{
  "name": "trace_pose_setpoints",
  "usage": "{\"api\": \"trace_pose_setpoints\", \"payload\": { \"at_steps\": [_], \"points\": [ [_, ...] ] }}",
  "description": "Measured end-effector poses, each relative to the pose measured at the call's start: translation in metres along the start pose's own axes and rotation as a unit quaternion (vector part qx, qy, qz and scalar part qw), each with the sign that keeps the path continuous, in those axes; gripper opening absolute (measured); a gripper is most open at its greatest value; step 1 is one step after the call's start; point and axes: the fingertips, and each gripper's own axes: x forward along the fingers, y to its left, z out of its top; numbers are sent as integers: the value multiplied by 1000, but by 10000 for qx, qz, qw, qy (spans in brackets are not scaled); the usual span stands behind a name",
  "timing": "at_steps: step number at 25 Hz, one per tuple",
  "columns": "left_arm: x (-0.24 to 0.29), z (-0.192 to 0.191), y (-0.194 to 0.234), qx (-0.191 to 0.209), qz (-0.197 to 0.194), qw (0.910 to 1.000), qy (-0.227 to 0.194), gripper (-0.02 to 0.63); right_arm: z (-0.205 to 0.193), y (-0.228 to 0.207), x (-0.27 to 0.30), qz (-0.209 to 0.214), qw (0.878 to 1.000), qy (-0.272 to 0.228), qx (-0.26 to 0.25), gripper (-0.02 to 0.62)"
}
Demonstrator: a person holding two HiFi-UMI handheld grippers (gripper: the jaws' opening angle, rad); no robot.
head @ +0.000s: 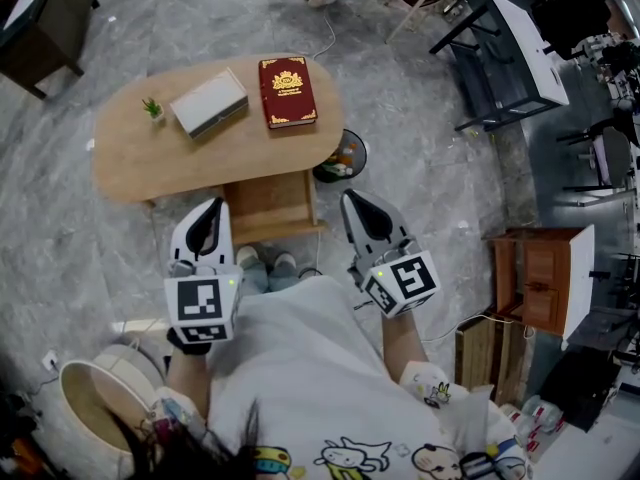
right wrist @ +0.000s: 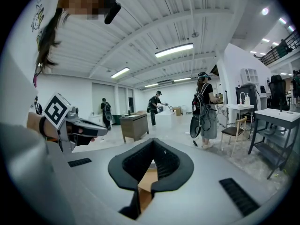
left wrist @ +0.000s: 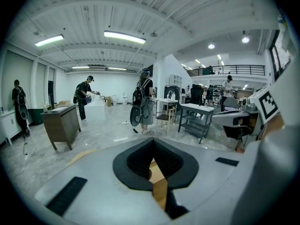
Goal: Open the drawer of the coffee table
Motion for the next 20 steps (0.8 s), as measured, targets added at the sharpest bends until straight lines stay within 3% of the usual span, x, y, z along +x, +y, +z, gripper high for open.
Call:
{"api": "trace_pose_setpoints", "payload": {
  "at_steps": [20],
  "points": [
    [-4, 3, 8, 221, -40, 9996, -148, 3, 2, 6, -2, 104, 9998, 71, -130, -2]
  ]
}}
